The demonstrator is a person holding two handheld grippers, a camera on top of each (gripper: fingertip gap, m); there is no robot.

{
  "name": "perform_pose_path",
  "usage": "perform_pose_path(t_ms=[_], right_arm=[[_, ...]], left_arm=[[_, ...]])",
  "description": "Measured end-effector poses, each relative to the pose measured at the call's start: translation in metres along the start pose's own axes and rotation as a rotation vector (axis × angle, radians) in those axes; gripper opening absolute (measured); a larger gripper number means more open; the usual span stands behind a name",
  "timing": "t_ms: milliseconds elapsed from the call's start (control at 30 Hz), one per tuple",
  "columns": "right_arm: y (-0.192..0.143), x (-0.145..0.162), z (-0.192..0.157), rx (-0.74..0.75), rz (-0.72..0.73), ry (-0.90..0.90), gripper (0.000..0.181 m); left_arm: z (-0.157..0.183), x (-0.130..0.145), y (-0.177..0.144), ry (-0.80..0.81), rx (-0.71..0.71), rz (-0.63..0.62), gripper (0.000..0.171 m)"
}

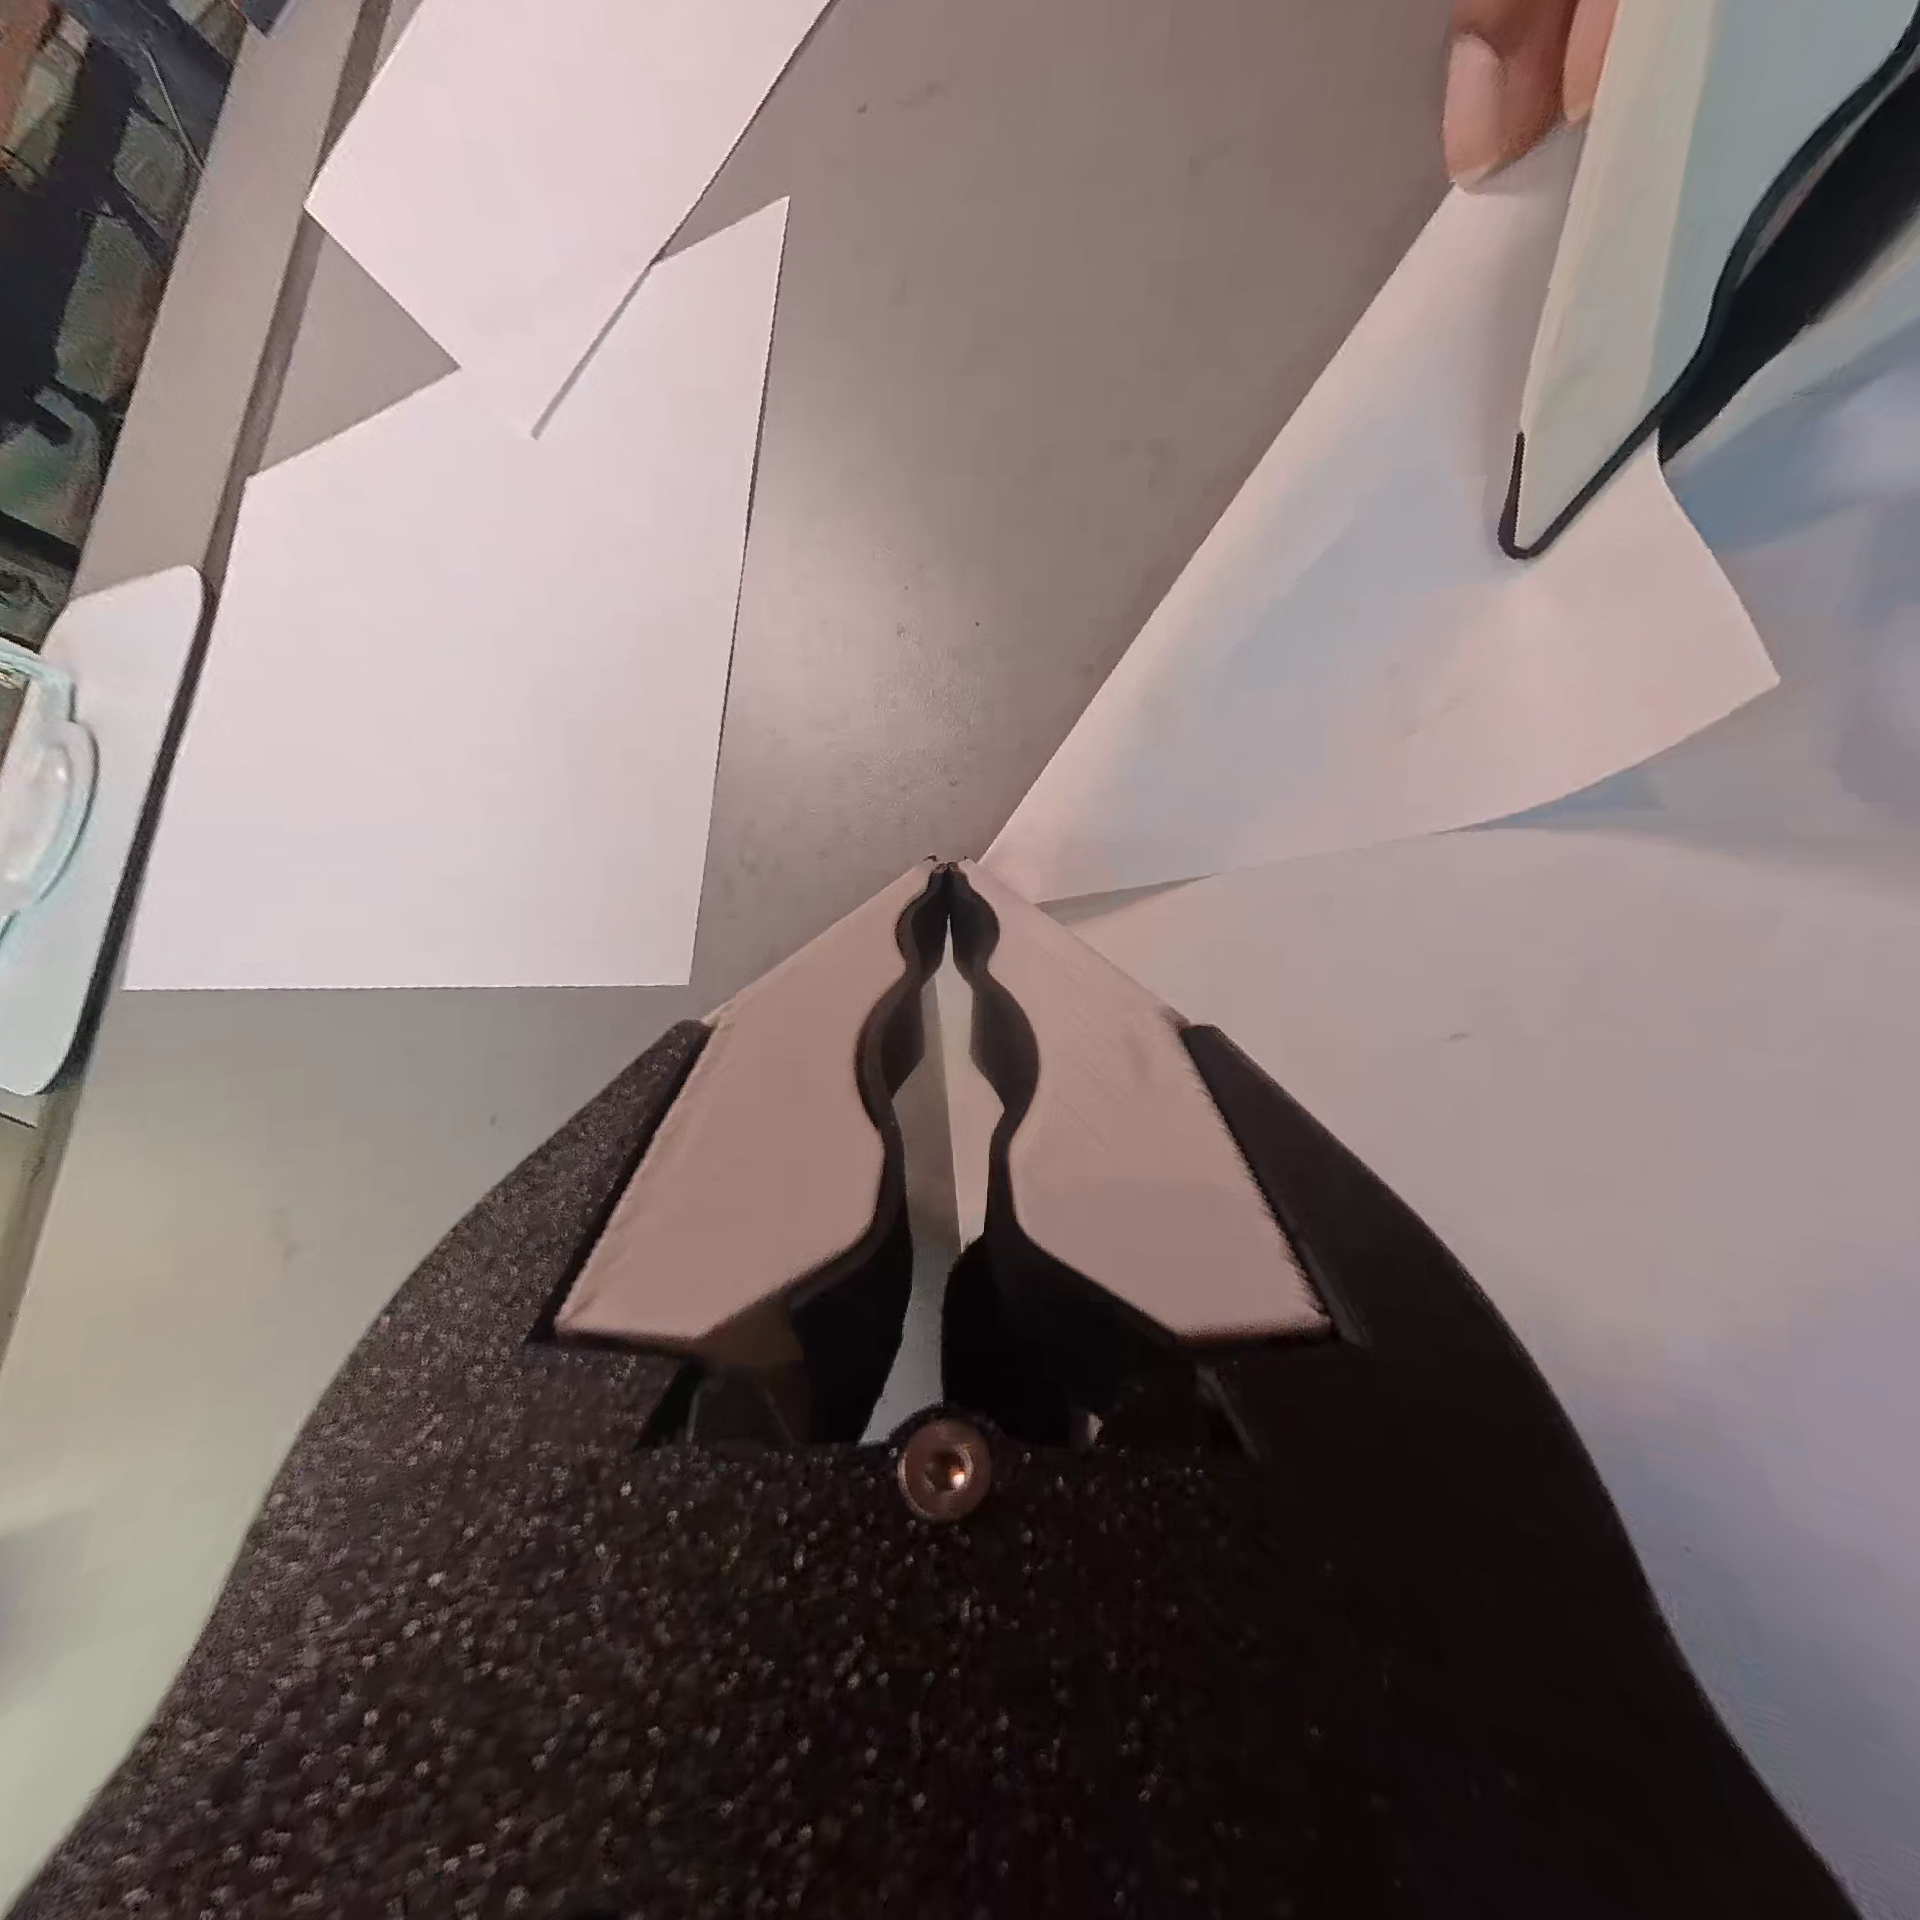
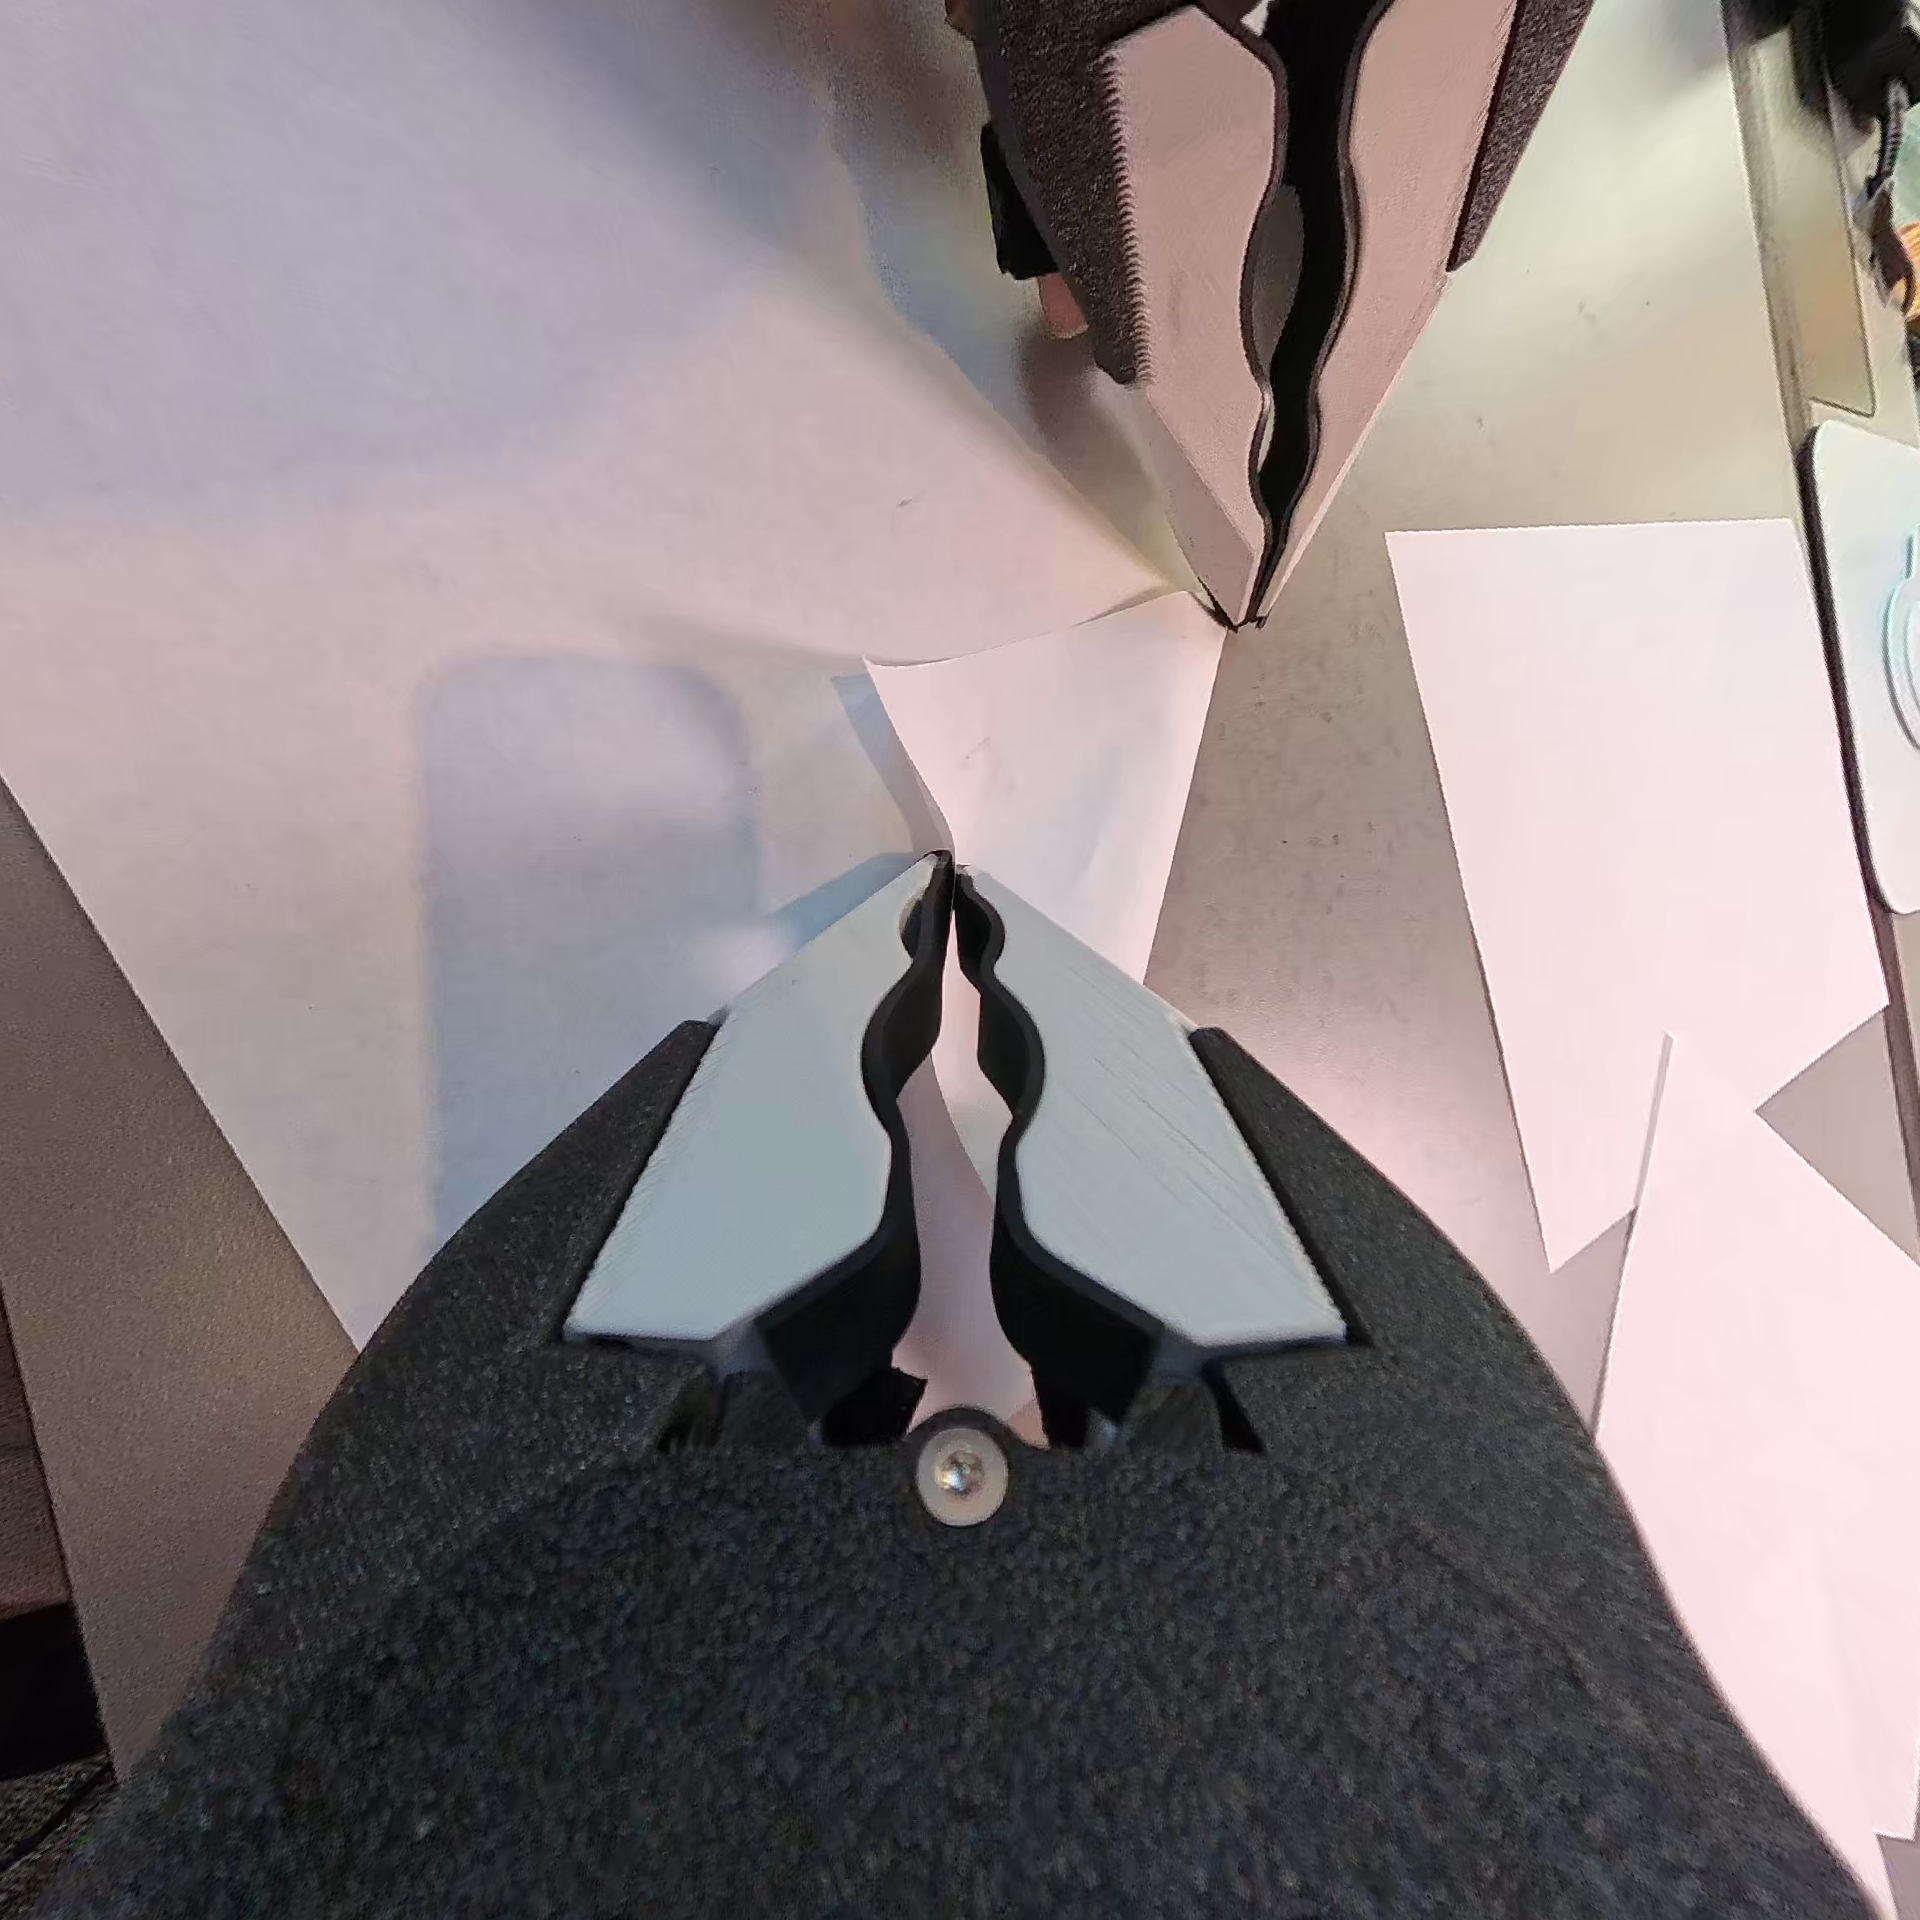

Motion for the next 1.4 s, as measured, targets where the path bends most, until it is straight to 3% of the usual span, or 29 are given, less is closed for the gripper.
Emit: perform_pose_path(t_ms=[167,267,333,433,500,567,633,733,833,1400], right_arm=[[-0.003,0.0,0.001,-0.002,0.01,0.022,0.001],[-0.015,-0.005,0.002,-0.048,0.08,0.101,0.015],[-0.034,-0.014,0.009,-0.13,0.183,0.215,0.025],[-0.069,-0.035,0.037,-0.281,0.378,0.429,0.024],[-0.078,-0.045,0.065,-0.296,0.441,0.495,0.012],[-0.062,-0.044,0.088,-0.264,0.395,0.485,0.0],[-0.027,-0.037,0.099,-0.268,0.287,0.456,0.0],[0.027,-0.032,0.088,-0.318,0.154,0.435,0.0],[0.056,-0.029,0.076,-0.29,0.068,0.369,0.0],[0.058,-0.017,0.064,-0.192,0.039,0.163,0.0]], left_arm=[[0.002,0.0,0.0,0.12,-0.073,-0.009,0.0],[0.002,0.0,0.0,0.157,-0.107,-0.018,0.0],[0.003,0.0,0.0,0.166,-0.118,-0.022,0.0],[0.003,0.0,0.0,0.182,-0.127,-0.023,0.0],[0.003,0.0,0.0,0.201,-0.137,-0.023,0.0],[0.004,0.0,0.0,0.21,-0.144,-0.021,0.0],[0.004,0.0,0.0,0.222,-0.151,-0.021,0.0],[0.004,0.0,0.0,0.232,-0.163,-0.023,0.0],[0.005,0.0,0.0,0.25,-0.18,-0.026,0.0],[0.008,0.001,0.0,0.213,-0.175,-0.041,0.0]])
Point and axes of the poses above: each gripper's, where its closed fingertips meet, y out along the fingers, x out of its underside, z = x × y across the jaws, the point moved 1 cm from there along -y, back along the fingers, and after that the axes turned 5 degrees about -y, right-handed, at the moved point
